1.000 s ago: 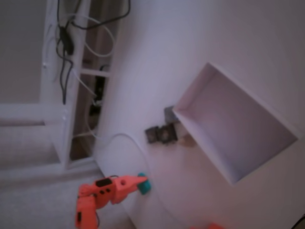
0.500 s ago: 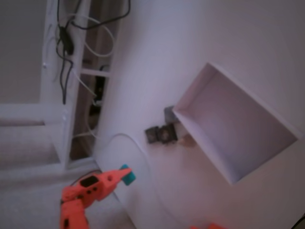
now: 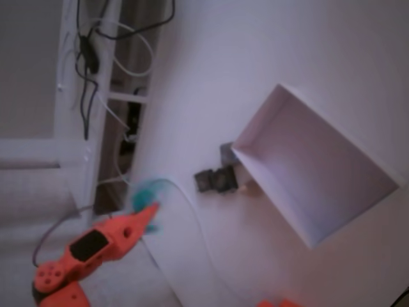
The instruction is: Grasp the green cube and put it in the bin.
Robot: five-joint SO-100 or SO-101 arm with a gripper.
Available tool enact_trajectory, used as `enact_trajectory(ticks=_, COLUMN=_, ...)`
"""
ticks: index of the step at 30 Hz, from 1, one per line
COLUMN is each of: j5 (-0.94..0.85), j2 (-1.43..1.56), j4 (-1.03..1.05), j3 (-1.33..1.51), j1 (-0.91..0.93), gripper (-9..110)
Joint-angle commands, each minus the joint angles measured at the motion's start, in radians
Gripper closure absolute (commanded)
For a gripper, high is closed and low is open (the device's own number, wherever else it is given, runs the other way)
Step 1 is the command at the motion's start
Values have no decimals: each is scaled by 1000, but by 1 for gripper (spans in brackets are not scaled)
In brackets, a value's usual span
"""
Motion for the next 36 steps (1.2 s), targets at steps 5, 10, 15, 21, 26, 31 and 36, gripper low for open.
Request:
enact_trajectory(ticks=5, j5=-8, j2=74, j4=115, j3=58, j1=341, gripper=110)
enact_trajectory(ticks=10, j5=-2, j2=94, j4=112, j3=121, j1=437, gripper=110)
enact_trajectory(ticks=15, j5=-5, j2=49, j4=40, j3=132, j1=603, gripper=110)
enact_trajectory(ticks=21, j5=-8, j2=-87, j4=-210, j3=137, j1=781, gripper=110)
enact_trajectory(ticks=26, j5=-6, j2=-193, j4=-351, j3=100, j1=822, gripper=87)
enact_trajectory(ticks=31, j5=-8, j2=-281, j4=-411, j3=32, j1=816, gripper=62)
enact_trajectory(ticks=36, j5=-5, j2=-313, j4=-548, j3=48, j1=750, gripper=62)
